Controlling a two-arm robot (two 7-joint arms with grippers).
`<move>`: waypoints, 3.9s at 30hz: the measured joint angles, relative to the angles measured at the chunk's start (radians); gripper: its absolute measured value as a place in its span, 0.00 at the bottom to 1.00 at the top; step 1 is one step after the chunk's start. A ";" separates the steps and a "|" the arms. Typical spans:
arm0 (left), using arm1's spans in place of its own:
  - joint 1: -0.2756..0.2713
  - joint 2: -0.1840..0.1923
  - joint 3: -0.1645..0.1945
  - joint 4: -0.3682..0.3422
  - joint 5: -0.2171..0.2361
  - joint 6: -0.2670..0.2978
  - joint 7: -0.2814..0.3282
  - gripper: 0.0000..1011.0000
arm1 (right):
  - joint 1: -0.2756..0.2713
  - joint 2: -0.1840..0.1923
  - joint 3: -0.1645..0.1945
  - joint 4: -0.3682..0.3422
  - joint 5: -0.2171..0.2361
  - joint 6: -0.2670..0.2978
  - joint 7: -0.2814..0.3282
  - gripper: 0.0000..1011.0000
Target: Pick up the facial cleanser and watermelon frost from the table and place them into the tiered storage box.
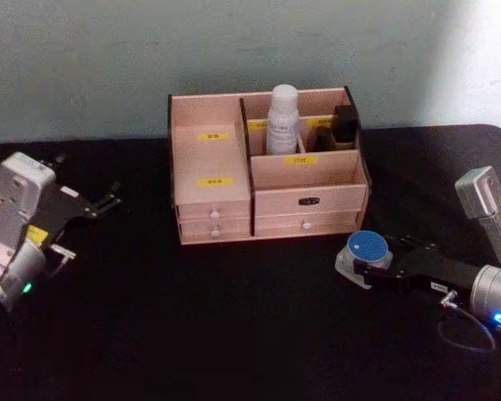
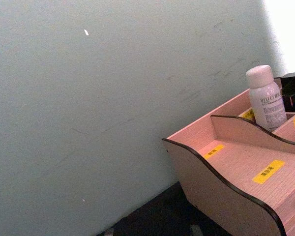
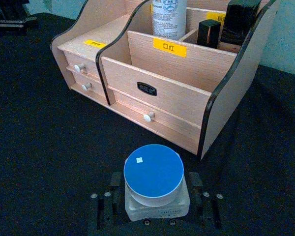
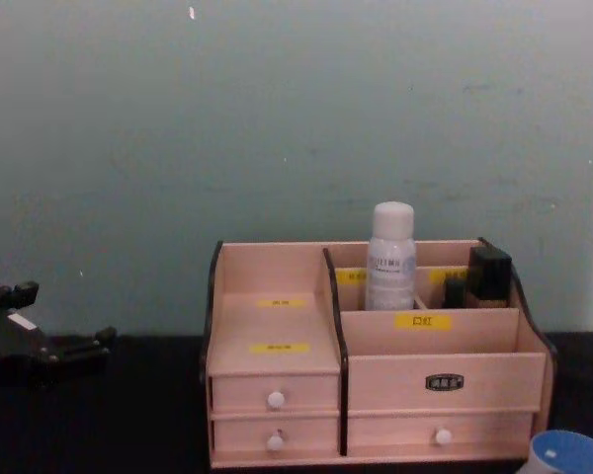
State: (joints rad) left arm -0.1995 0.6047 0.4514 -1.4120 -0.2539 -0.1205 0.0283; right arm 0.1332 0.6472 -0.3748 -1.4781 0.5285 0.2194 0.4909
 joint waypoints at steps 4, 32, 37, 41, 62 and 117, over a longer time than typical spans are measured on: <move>0.000 0.000 0.000 0.000 0.000 0.000 0.000 0.99 | 0.000 0.000 0.000 0.000 0.000 -0.001 0.000 0.77; 0.000 0.000 0.000 0.000 0.000 0.000 0.000 0.99 | 0.000 0.000 0.000 0.000 0.000 -0.001 0.000 0.69; 0.000 0.000 0.000 0.000 0.000 0.000 0.000 0.99 | 0.000 0.000 0.000 0.000 0.000 -0.001 0.000 0.69; 0.000 0.000 0.000 0.000 0.000 0.000 0.000 0.99 | 0.000 0.000 0.000 0.000 -0.002 -0.002 -0.001 0.69; 0.000 0.000 0.000 0.000 0.000 0.000 0.000 0.99 | -0.007 0.024 0.012 -0.038 0.024 -0.023 0.034 0.69; 0.000 0.000 0.000 0.000 0.000 0.000 0.000 0.99 | 0.403 -0.151 -0.234 0.116 -0.012 -0.026 0.164 0.69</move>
State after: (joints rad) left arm -0.1996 0.6047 0.4514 -1.4119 -0.2539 -0.1205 0.0283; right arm 0.5361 0.4963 -0.6089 -1.3618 0.5160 0.1938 0.6544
